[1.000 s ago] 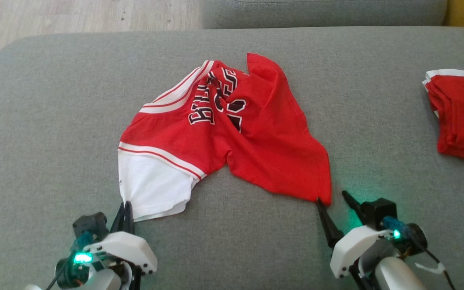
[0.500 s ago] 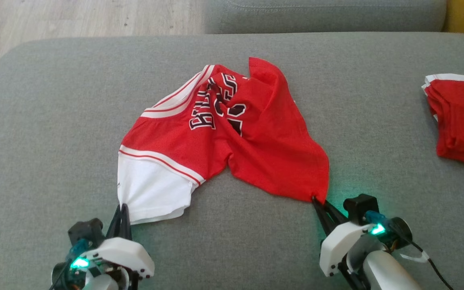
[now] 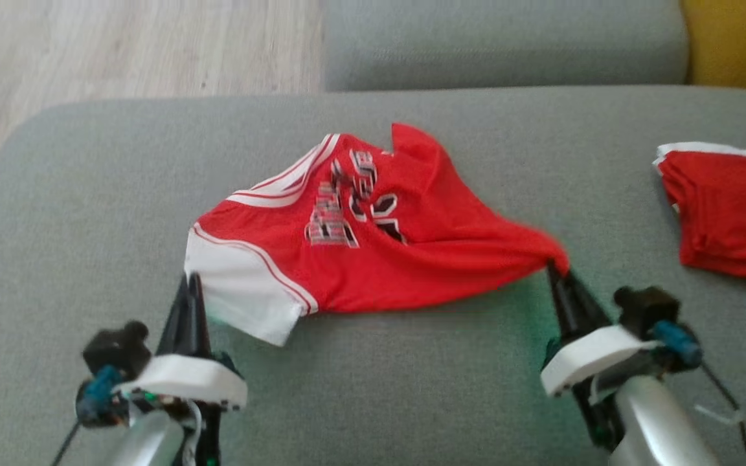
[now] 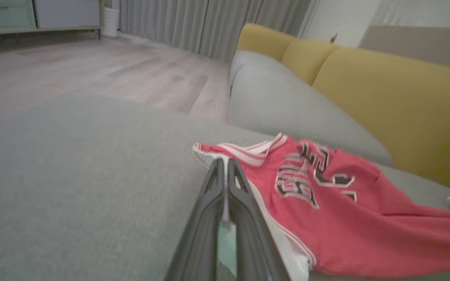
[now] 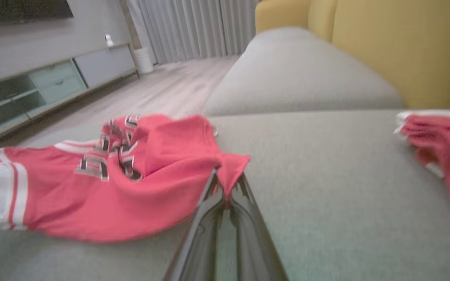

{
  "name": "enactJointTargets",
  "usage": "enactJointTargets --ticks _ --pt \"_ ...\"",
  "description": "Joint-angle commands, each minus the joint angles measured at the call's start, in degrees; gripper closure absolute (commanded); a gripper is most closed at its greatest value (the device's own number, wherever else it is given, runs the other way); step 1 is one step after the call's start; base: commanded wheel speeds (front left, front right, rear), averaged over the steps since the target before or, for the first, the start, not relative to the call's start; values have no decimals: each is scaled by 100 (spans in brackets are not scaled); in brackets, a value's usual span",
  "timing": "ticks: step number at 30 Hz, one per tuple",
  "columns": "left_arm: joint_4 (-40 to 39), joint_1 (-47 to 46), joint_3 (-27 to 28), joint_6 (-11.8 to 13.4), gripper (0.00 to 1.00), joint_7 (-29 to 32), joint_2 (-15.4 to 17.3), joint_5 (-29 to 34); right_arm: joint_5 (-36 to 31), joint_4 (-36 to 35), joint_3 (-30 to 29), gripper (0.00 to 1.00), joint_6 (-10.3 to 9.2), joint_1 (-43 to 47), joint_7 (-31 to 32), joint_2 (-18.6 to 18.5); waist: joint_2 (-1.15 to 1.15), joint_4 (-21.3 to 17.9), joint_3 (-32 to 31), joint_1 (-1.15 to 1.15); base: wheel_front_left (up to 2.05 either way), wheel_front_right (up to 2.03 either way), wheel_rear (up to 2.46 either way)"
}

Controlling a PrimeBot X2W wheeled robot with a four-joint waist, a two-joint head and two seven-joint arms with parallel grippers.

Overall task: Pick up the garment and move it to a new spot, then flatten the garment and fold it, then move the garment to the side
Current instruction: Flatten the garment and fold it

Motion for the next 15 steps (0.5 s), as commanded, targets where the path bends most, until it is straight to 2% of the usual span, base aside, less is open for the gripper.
enactJointTargets --ticks 1,6,15 --pt "-361 -128 298 29 100 -78 178 -8 30 -338 39 100 37 -196 -94 -21 0 -58 -141 0 0 0 0" --pt "-1669 -109 530 140 100 -39 379 -73 49 -1470 -356 100 37 6 -66 -21 0 -172 -333 0 0 0 0" --pt "-4151 -568 1051 476 100 519 1090 31 -39 -4302 -982 100 37 380 617 -21 0 -390 -473 0 0 0 0"
